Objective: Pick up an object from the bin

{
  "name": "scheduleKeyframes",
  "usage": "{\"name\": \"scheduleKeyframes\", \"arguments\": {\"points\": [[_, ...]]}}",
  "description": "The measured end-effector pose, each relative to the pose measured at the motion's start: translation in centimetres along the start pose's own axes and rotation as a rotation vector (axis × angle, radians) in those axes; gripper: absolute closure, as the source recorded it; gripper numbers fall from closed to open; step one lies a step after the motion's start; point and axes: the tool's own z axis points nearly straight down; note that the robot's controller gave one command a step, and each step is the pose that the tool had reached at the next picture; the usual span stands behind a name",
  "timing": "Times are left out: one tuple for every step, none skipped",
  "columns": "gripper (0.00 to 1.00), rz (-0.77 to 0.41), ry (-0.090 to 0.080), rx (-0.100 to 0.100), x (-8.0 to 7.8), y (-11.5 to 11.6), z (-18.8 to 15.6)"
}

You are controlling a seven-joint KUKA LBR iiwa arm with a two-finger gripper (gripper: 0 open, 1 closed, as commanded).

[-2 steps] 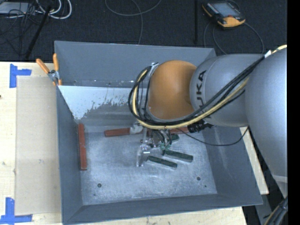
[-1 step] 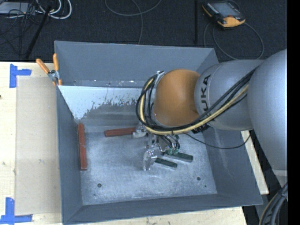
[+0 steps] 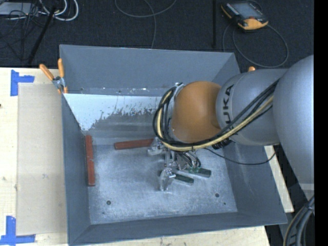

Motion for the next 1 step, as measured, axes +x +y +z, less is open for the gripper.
{"name": "scheduleKeyframes", "arguments": {"points": [[0.0, 0.006, 0.001, 0.002, -1.46, -1.84, -5.93]]}}
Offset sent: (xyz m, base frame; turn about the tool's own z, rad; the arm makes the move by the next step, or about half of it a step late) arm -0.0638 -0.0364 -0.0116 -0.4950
